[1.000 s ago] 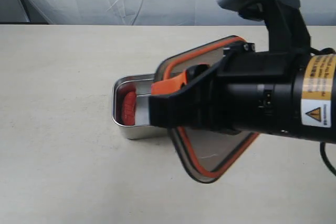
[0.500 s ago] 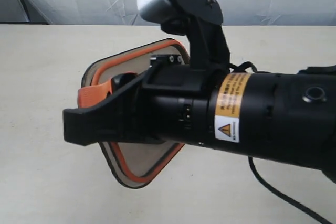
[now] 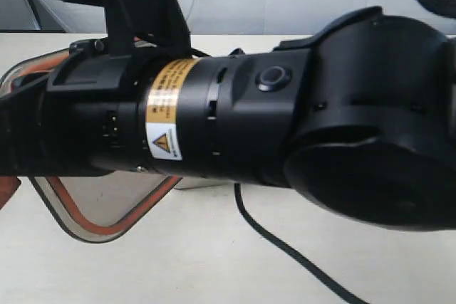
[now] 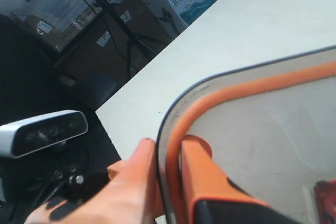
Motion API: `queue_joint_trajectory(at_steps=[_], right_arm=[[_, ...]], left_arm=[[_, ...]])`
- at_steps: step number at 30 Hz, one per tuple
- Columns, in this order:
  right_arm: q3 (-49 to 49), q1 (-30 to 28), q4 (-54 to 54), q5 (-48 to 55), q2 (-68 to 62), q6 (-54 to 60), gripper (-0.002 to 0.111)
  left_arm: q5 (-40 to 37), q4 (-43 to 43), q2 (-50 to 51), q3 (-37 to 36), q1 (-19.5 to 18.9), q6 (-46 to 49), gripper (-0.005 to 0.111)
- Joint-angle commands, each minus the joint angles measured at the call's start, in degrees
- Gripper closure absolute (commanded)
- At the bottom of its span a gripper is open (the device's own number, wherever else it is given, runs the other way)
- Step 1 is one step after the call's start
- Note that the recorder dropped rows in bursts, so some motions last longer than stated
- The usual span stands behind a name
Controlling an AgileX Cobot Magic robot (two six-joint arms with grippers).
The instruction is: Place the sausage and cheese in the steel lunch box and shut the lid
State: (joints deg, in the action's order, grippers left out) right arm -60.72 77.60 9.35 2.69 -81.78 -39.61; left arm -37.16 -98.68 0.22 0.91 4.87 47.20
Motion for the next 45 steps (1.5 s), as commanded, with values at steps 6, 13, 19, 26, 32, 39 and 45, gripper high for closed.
queue_joint_trajectory(at_steps=[6,13,19,26,32,39,45], right_arm=[[-1.68,0.97,1.43,-6.27,-3.09,0.60,0.109],[-7.88,5.87,1.53,-3.30,-7.54,0.60,0.109],[-8.26,7.07,2.05,1.36,-7.63,0.60,0.109],[-8.26,7.07,8.08,4.52,-7.50,0.72,0.109],[-8.26,7.07,11.16,9.20,-5.81,0.72,0.090],[-8.26,7.07,11.31,17.53,-3.92,0.61,0.040],[-8.26,7.07,11.08,25.84,-0.15,0.45,0.045]], left_arm=[[-1.58,-1.27,-0.22,-0.07,0.39,11.03,0.048],[2.13,-1.05,-0.22,-0.07,0.39,11.75,0.059],[6.52,-1.27,-0.22,0.28,0.39,12.12,0.106],[7.74,-1.27,-0.22,3.01,0.39,23.60,0.106],[10.26,6.39,-0.22,7.62,0.39,32.88,0.106],[14.03,25.54,-0.22,12.71,0.39,32.77,0.106],[16.51,34.15,-0.22,14.54,0.39,32.77,0.106]])
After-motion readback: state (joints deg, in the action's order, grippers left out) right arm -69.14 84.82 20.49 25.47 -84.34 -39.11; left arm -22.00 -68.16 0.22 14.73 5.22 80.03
